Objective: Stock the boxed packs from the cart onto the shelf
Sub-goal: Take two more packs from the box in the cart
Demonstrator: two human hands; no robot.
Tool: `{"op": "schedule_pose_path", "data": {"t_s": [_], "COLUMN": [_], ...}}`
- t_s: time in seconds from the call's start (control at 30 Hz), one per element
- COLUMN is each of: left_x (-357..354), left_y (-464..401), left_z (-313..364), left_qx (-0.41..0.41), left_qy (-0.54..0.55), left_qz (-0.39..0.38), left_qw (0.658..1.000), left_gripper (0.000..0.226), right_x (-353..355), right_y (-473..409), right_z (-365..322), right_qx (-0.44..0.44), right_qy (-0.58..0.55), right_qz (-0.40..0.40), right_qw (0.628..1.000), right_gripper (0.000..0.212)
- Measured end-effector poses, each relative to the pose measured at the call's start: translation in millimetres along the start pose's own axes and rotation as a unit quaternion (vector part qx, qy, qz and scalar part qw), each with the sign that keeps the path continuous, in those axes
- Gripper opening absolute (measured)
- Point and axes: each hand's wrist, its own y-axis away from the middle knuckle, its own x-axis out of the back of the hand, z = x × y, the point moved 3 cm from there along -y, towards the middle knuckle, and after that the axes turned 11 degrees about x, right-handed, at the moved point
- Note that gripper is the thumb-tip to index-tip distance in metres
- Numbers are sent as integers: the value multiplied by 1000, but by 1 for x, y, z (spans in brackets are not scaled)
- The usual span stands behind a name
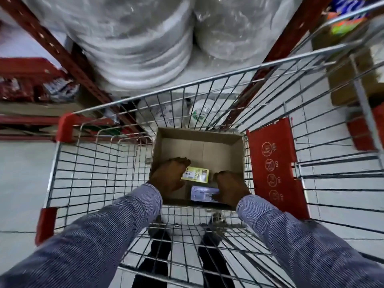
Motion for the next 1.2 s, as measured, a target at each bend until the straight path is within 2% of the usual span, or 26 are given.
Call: {"op": "schedule_pose_path", "data": {"t_s": [0.17, 0.3, 0.4, 0.5, 0.6, 0.77, 0.87, 1.03, 1.2], "left_x": [-9, -9, -4, 18, 57, 146, 210, 329, 419], "left_y": [-21, -30, -30, -22, -3, 58, 107, 216, 307], "left_z": [3, 3, 3, 5, 10, 19, 21, 36, 51], "left_qx": [7, 13, 25, 50, 67, 73, 71, 83, 98], "left_qy": [3, -4, 15, 48, 67, 77, 93, 85, 53], "left_qz": [-15, -19, 0, 39, 97, 187, 235, 369, 461], "left_qw": [1000, 1000, 1000, 997, 991, 977, 965, 922, 880], "left_gripper": [66, 58, 52, 44, 50, 51, 53, 52, 70], "right_x": [-33, -42, -38, -20, 21, 101, 166, 289, 389], "right_y": [-19, -26, -27, -22, -11, 21, 53, 133, 208], "right_z": [2, 6, 5, 2, -6, -30, -51, -93, -137], "right_qx": [2, -1, 14, 25, 35, 52, 59, 84, 103], "right_qy": [9, 9, 11, 2, 17, 45, 83, 111, 178], "right_qz": [-24, -20, -7, 6, 8, 12, 60, 205, 291], "right_qw": [1000, 1000, 1000, 1000, 999, 998, 993, 969, 934], "right_gripper": [37, 42, 34, 38, 41, 59, 61, 45, 56]}}
